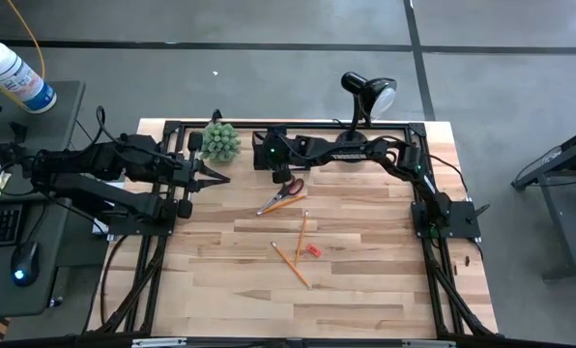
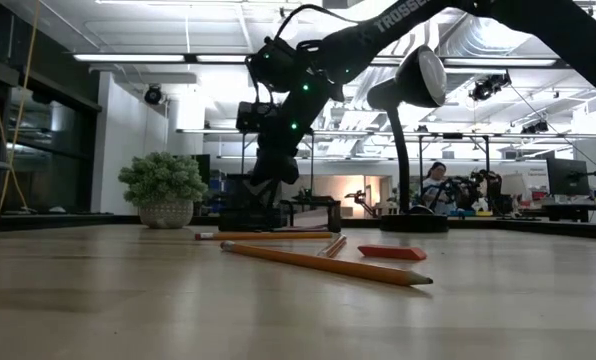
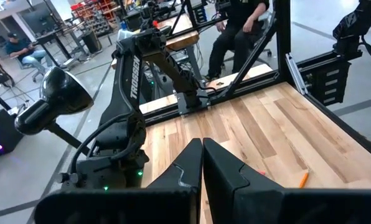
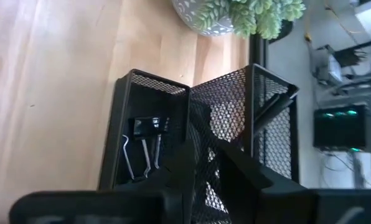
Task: Pick and place office supplies into organizer
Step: Put the top pencil into the black desk organizer
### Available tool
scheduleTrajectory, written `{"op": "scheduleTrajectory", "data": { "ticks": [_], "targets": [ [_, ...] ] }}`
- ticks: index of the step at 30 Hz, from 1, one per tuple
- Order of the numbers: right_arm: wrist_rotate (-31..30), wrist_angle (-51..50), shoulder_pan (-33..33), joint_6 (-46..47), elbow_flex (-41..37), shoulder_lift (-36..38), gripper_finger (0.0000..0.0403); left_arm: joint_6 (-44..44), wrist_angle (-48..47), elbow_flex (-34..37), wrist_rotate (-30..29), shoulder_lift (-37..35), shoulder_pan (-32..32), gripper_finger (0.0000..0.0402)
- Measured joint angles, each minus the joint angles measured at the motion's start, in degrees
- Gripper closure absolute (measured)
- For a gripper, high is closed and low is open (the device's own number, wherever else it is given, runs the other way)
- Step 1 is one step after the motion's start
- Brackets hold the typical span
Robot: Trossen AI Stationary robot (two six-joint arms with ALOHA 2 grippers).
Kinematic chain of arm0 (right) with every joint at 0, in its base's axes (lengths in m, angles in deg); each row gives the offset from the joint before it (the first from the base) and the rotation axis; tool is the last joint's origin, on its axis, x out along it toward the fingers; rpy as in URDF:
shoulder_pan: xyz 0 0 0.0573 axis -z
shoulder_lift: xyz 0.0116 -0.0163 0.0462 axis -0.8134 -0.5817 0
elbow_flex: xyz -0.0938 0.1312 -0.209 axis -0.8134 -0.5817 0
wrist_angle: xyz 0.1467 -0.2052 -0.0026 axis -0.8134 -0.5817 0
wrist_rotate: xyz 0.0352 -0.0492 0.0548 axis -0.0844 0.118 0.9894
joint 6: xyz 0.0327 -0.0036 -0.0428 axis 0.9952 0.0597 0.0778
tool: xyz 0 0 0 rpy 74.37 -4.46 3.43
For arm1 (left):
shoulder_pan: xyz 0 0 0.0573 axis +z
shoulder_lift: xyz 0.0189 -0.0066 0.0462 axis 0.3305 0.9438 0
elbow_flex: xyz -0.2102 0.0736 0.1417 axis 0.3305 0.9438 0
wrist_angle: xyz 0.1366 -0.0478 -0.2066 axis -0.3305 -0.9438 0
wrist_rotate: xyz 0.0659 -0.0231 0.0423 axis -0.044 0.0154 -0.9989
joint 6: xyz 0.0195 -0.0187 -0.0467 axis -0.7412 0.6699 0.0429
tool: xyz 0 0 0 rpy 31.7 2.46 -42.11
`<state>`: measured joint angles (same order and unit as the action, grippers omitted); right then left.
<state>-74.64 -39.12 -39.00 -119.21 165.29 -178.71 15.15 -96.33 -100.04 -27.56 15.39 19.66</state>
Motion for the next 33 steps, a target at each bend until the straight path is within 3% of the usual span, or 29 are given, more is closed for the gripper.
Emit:
{"op": "scheduleTrajectory", "data": {
  "ticks": [8, 17, 25, 33],
  "targets": [
    [-4.0, -5.9, -4.2, 8.4, 5.6, 0.5, 0.0356, 0.0, -3.3, 0.0, 0.0, 0.0, 0.0, 0.0399],
    [0.7, -26.3, -9.1, 24.0, 17.6, 0.6, 0.0379, 0.3, -5.0, 0.0, 0.5, 0.0, 0.0, 0.0399],
    [3.9, -44.9, -13.7, 33.6, 17.8, 0.6, 0.0394, 0.0, -7.9, 0.0, 0.7, 0.0, 0.0, 0.0399],
    [4.0, -54.0, -19.5, 39.7, 17.8, 0.6, 0.0401, -2.0, -9.5, 0.0, 1.3, 0.3, 0.0, 0.0399]
  ]
}}
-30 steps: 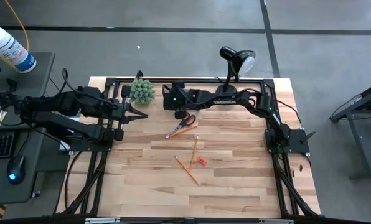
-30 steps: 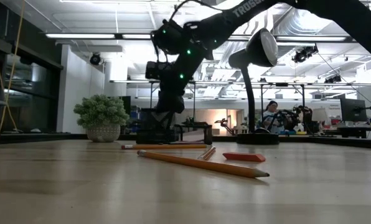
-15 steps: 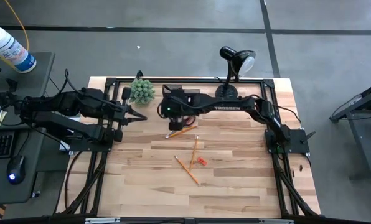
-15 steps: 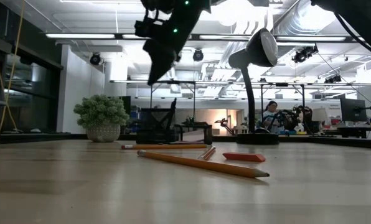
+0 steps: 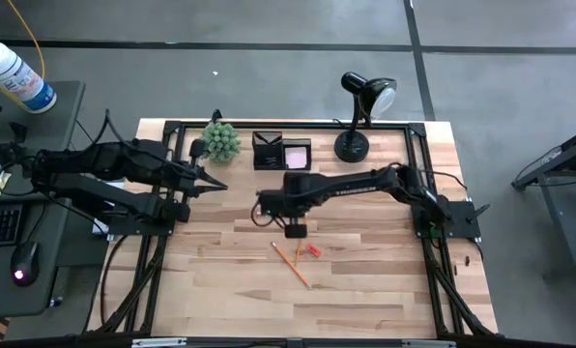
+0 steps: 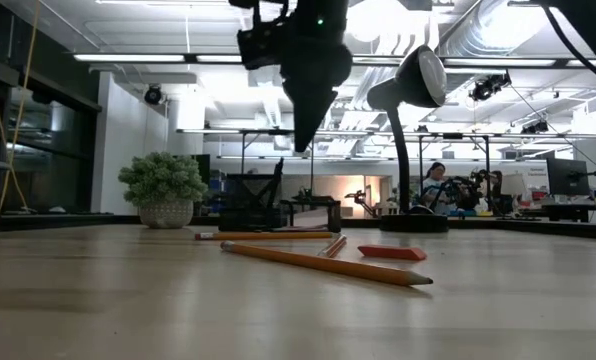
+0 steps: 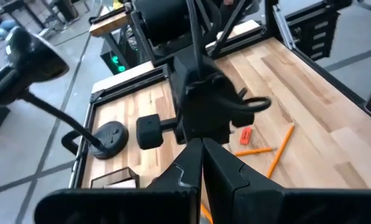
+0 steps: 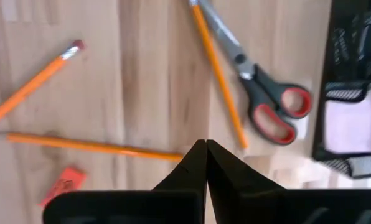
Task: Pick and place office supplies into organizer
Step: Put the top pencil into the black desk organizer
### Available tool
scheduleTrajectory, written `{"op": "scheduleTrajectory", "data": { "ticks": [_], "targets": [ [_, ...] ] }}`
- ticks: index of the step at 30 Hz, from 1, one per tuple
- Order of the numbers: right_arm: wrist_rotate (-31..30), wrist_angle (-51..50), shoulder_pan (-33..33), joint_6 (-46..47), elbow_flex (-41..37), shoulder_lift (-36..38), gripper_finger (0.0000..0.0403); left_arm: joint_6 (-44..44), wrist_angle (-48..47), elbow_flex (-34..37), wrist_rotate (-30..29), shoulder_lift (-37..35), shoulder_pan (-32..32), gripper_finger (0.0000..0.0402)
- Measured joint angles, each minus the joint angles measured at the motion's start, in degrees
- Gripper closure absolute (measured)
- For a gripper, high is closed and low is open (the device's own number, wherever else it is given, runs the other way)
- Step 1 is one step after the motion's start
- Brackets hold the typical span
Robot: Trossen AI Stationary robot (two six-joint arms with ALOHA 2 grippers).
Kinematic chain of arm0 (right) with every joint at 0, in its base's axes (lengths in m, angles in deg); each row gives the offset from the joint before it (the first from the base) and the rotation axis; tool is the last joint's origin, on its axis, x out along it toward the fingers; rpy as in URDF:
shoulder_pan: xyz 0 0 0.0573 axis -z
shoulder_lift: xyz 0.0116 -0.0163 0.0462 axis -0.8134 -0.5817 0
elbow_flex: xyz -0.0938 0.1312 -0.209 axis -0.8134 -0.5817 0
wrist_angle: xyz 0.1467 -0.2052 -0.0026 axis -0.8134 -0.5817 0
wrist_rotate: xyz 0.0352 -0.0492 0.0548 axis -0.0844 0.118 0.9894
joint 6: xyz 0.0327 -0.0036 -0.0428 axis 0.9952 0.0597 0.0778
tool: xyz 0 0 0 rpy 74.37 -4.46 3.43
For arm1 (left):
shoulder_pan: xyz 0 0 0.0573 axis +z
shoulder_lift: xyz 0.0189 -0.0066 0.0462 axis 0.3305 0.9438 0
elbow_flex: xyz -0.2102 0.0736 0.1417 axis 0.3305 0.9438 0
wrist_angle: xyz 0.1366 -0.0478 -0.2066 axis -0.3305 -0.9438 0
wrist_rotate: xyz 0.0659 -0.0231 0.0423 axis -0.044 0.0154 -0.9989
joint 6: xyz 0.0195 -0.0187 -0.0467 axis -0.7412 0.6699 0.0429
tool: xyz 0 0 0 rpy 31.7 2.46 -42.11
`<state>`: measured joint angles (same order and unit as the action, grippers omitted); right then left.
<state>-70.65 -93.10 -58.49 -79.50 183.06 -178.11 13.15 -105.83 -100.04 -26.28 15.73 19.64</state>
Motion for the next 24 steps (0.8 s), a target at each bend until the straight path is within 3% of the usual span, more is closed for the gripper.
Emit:
{"op": "scheduleTrajectory", "data": {
  "ticks": [8, 18, 24],
  "targets": [
    [-3.2, -2.5, -2.2, 7.6, -4.6, 4.3, 0.0401, -2.6, 10.8, 7.5, 4.8, -0.2, 0.0, 0.0399],
    [-3.4, 7.9, -4.5, 24.1, -31.6, 24.7, 0.0399, -0.4, 28.8, 19.4, 8.3, 0.1, 0.0, 0.0399],
    [-3.1, 13.8, -7.1, 33.4, -45.7, 37.2, 0.0401, -1.0, 37.2, 22.6, 10.7, 0.1, 0.0, 0.0399]
  ]
}}
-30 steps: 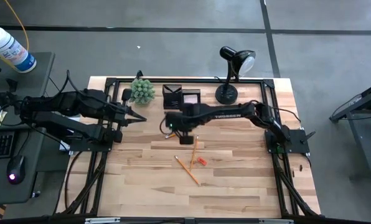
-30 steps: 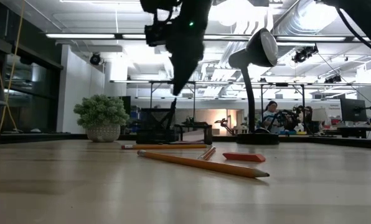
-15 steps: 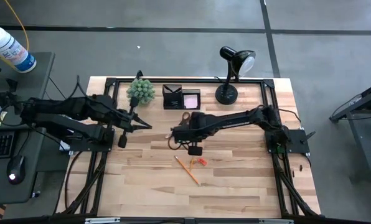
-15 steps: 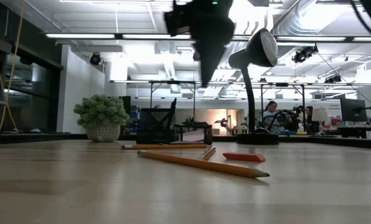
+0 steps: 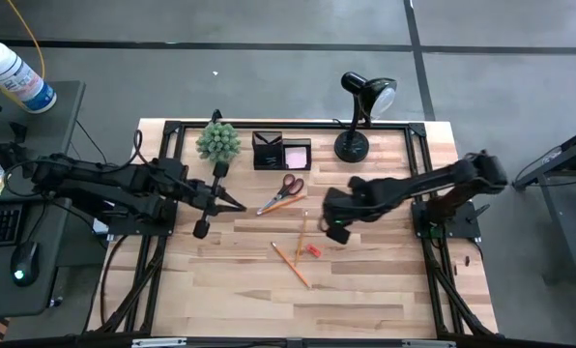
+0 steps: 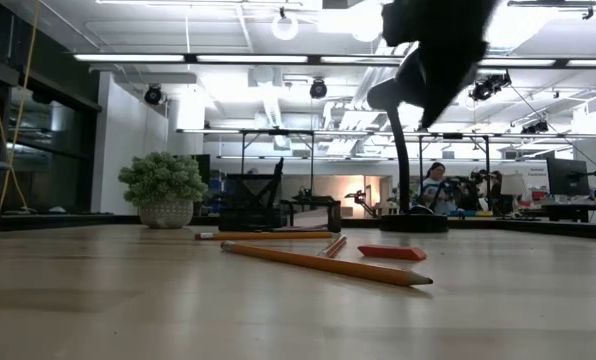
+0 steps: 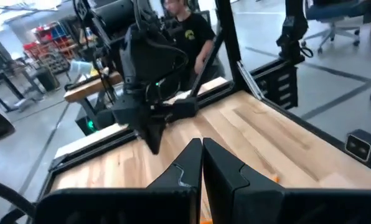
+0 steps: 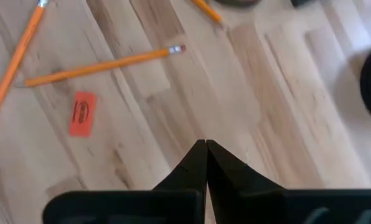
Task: Pick and place office supplies into organizer
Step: Put the top pencil into the black desk organizer
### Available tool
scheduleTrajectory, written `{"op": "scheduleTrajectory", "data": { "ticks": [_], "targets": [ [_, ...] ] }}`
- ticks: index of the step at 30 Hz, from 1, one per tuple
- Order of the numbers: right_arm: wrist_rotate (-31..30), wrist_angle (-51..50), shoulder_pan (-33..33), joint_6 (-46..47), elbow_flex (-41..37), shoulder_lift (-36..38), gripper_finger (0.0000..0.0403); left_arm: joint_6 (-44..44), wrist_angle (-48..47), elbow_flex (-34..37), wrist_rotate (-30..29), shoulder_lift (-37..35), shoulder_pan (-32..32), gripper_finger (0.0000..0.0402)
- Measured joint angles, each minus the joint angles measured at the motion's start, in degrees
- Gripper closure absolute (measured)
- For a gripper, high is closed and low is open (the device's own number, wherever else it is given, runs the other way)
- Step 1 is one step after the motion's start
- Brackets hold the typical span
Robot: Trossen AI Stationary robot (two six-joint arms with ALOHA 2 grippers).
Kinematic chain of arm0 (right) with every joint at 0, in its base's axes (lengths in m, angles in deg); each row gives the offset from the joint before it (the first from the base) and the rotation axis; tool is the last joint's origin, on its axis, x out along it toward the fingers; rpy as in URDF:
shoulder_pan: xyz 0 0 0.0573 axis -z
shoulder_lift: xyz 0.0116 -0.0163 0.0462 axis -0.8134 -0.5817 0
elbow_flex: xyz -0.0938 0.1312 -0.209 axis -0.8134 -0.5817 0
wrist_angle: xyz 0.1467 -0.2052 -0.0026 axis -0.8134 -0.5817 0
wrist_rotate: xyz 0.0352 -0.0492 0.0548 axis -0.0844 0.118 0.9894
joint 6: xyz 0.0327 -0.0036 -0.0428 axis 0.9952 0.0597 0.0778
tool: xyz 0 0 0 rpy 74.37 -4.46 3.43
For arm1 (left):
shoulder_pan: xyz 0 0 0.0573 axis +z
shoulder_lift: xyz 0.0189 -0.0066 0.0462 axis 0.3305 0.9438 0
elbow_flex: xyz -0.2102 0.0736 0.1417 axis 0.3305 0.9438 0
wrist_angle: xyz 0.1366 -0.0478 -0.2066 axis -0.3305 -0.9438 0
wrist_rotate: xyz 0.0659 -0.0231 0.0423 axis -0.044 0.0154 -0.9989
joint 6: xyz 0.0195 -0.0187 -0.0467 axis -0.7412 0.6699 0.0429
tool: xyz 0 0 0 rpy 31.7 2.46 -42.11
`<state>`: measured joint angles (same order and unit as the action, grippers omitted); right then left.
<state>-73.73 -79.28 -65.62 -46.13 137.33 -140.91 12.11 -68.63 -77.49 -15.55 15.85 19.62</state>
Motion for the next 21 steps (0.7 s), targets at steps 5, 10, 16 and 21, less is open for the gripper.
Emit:
{"op": "scheduleTrajectory", "data": {
  "ticks": [5, 10, 16, 21],
  "targets": [
    [-0.1, 2.4, -2.0, 3.8, -8.9, 8.7, 0.0397, -0.2, -0.3, 0.0, -5.6, 0.2, 0.0, 0.0399],
    [-0.8, 6.3, -3.6, 5.8, -17.6, 16.3, 0.0401, 2.1, -0.2, 0.1, -12.5, 2.8, 0.0, 0.0399],
    [-1.5, 13.4, -5.2, 6.1, -27.3, 23.7, 0.0399, 11.3, -0.2, 0.1, -18.9, 7.7, 0.0, 0.0399],
    [-1.4, 19.1, -6.5, 4.3, -34.1, 28.8, 0.0399, 16.6, -0.2, 0.1, -21.7, 11.7, 0.0, 0.0399]
  ]
}}
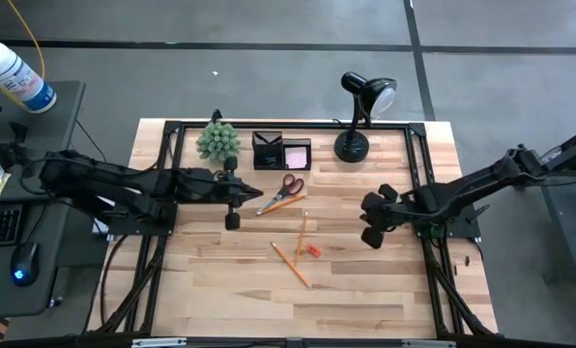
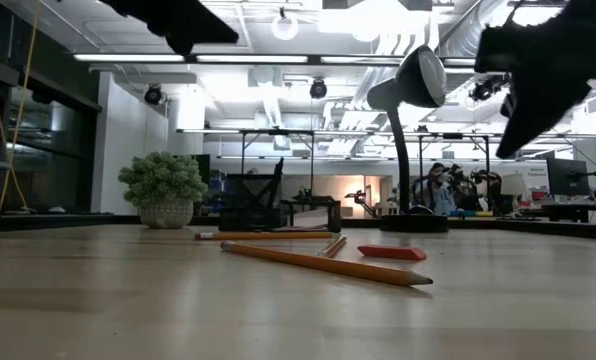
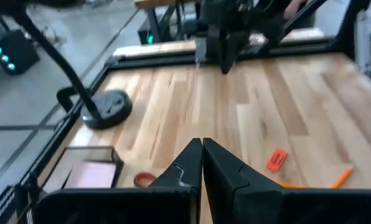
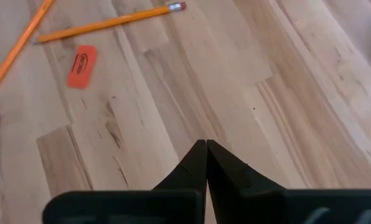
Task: Pick and place office supplies into organizer
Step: Put the top pencil into the black desk organizer
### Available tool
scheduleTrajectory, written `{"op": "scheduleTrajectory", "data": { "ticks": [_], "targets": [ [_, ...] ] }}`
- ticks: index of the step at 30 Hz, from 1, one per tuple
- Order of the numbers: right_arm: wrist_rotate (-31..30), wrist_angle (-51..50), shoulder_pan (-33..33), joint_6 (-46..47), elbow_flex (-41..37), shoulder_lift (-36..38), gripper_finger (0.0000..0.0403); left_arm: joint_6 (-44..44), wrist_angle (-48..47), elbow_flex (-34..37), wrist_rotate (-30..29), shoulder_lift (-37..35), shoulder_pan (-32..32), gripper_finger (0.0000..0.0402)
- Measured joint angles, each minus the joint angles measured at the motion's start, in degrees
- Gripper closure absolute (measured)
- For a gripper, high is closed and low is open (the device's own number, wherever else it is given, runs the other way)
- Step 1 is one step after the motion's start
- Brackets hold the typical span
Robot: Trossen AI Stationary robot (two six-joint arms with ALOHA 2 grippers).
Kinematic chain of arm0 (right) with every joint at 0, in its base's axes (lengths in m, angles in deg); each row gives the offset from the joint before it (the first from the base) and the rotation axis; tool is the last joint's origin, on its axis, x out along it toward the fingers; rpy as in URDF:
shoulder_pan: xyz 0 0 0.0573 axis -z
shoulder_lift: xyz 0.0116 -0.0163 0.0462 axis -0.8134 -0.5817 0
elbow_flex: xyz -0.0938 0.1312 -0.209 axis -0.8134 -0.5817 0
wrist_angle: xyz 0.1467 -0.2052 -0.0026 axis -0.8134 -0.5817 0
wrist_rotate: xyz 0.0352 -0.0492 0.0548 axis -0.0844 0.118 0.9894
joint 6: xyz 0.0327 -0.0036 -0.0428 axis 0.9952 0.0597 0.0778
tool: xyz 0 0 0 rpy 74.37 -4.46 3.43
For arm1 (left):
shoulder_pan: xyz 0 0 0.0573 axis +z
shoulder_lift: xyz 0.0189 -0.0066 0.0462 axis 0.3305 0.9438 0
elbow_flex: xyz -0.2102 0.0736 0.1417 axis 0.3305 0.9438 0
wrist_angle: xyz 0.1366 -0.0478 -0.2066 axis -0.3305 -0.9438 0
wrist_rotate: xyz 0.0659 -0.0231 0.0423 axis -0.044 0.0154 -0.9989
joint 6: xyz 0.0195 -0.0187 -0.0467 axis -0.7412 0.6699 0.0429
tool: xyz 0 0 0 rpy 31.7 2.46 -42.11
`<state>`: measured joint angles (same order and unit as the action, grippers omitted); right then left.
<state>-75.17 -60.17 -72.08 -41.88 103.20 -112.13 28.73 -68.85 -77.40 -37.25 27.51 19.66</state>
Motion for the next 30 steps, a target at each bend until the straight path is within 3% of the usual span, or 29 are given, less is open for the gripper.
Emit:
{"op": "scheduleTrajectory", "data": {
  "ticks": [10, 16, 23, 30],
  "targets": [
    [0.0, 12.4, -3.0, -2.1, -10.9, 6.4, 0.0401, 3.0, 0.1, 0.0, -0.8, 5.2, 0.0, 0.0399],
    [-0.3, 12.9, -3.0, -9.8, -11.3, 6.7, 0.0397, 7.4, 0.1, 0.0, -0.7, 5.6, 0.0, 0.0399],
    [1.8, 13.4, -3.0, -22.8, -11.3, 6.6, 0.0401, 4.8, -0.2, 0.0, -1.4, 5.6, 0.0, 0.0399],
    [2.4, 19.1, -1.7, -24.6, -11.3, 6.1, 0.0397, 1.6, -0.2, 0.0, -1.7, 5.6, 0.0, 0.0399]
  ]
}}
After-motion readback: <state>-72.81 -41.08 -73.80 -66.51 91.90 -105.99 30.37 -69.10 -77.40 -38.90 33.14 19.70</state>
